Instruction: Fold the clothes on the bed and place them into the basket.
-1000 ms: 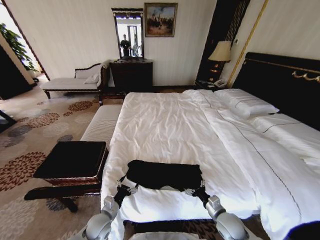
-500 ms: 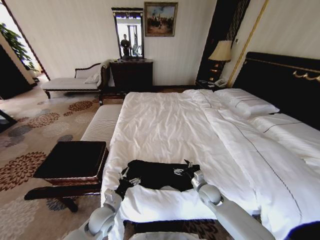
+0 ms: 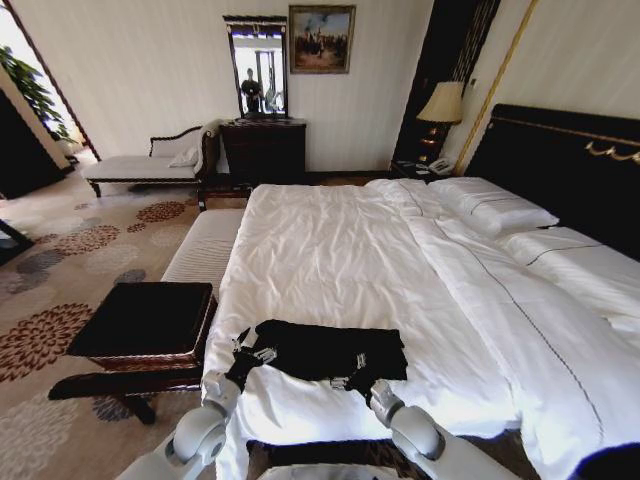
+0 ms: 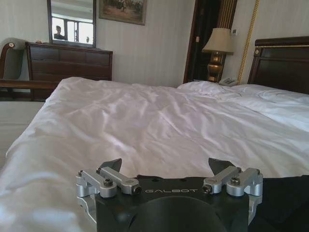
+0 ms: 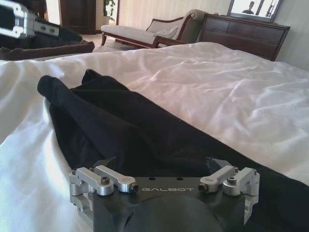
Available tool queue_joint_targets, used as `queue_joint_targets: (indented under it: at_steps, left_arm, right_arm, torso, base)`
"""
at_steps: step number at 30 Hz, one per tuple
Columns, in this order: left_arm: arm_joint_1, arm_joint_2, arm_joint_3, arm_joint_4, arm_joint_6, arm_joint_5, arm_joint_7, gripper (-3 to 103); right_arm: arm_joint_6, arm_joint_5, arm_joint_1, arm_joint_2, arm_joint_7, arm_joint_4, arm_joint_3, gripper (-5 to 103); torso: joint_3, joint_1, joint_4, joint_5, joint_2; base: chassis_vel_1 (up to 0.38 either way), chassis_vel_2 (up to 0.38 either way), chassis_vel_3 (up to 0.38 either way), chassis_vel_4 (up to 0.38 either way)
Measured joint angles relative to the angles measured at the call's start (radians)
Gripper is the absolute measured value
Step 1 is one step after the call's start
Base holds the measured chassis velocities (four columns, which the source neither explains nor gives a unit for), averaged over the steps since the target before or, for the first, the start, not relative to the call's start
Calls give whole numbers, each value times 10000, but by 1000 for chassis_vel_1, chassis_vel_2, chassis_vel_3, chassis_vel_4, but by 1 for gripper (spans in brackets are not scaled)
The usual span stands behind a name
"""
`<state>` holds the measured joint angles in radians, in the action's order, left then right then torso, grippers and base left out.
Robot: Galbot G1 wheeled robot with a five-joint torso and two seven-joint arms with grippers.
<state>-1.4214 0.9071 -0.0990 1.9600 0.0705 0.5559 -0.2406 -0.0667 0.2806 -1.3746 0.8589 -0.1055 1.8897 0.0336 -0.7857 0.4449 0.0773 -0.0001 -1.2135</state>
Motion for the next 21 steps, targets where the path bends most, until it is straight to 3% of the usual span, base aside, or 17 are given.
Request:
queue_joint_targets:
  at_steps: [6, 11, 21]
  left_arm:
    - [346, 746, 423, -757, -61, -268, 25, 100]
    - [561, 1108, 618, -1408, -42, -630, 97, 100]
    - [-259, 993, 128, -1929, 343, -1282, 381, 100]
  right_arm:
    - [125, 841, 39, 578, -651, -169, -740, 100]
    - [179, 1126, 26, 849, -726, -394, -1279, 100]
    - [-18, 2904, -917, 1564, -1055, -133, -3359, 100]
  torso:
    - [-1, 0, -4, 3, 0]
    - [0, 1, 1, 0, 0]
    - [0, 0, -2, 1, -1]
  base:
    - [0, 0, 0, 0]
    - [0, 0, 0, 0]
    - [0, 0, 0, 0]
